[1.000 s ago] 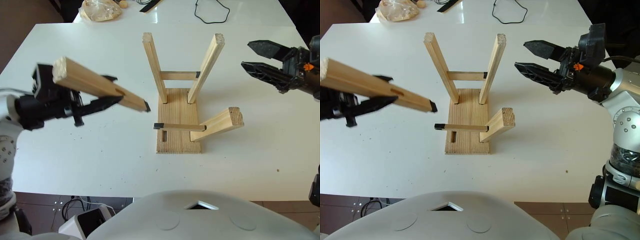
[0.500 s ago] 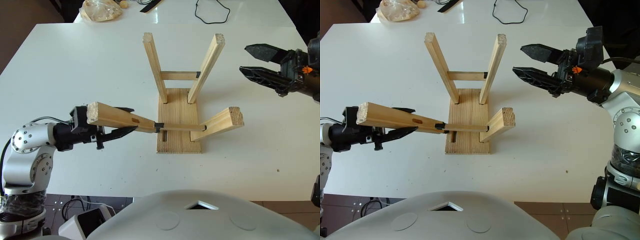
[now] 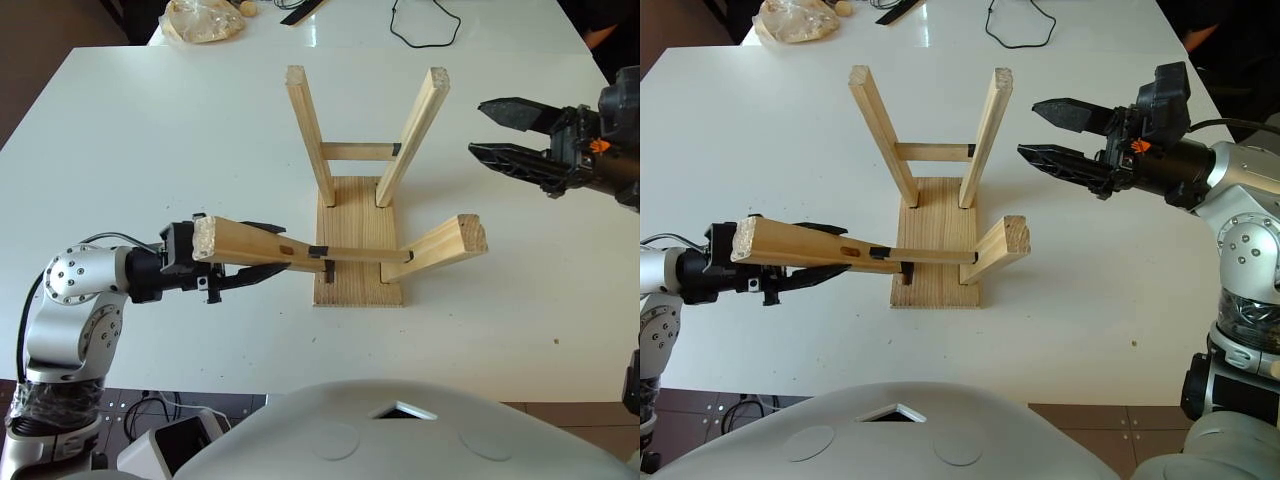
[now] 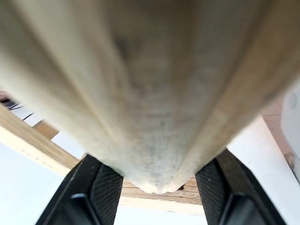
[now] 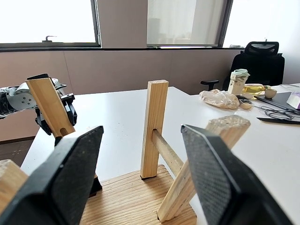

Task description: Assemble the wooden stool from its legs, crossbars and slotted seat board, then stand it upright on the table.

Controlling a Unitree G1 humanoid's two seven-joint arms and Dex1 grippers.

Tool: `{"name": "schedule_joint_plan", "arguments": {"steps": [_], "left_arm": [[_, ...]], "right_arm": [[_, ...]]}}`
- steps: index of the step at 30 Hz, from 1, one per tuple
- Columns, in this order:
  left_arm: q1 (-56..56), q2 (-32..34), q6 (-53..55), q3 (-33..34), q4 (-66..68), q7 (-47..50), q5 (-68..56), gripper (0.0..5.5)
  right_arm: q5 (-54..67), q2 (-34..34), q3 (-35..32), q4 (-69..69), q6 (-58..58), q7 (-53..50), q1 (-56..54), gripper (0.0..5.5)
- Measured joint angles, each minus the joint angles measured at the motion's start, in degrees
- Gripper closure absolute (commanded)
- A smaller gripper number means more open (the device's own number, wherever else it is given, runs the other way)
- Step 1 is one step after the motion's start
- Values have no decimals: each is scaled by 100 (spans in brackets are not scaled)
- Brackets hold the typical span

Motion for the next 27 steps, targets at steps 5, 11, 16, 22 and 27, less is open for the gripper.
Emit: {"name": "schedule_joint_plan", "arguments": {"steps": [5,11,16,22,27], "left_arm": [[140,236,-102,-109,-154,-154,-3,346],[47,549,-15,-448,-170,-109,229,346],[-680,675,766,-889,-217,315,256,346],[-988,683,1150,-1022,-279,579,260,346],[-901,698,1228,-1021,-414,724,242,346]], "right_arm": [[-85,1,61,-28,-33,2,1,244],[-184,3,184,-43,-73,24,10,244],[-259,4,243,-98,-104,57,23,244],[-327,12,380,-163,-111,93,26,244],[-110,147,223,-235,-55,-241,-48,244]]}}
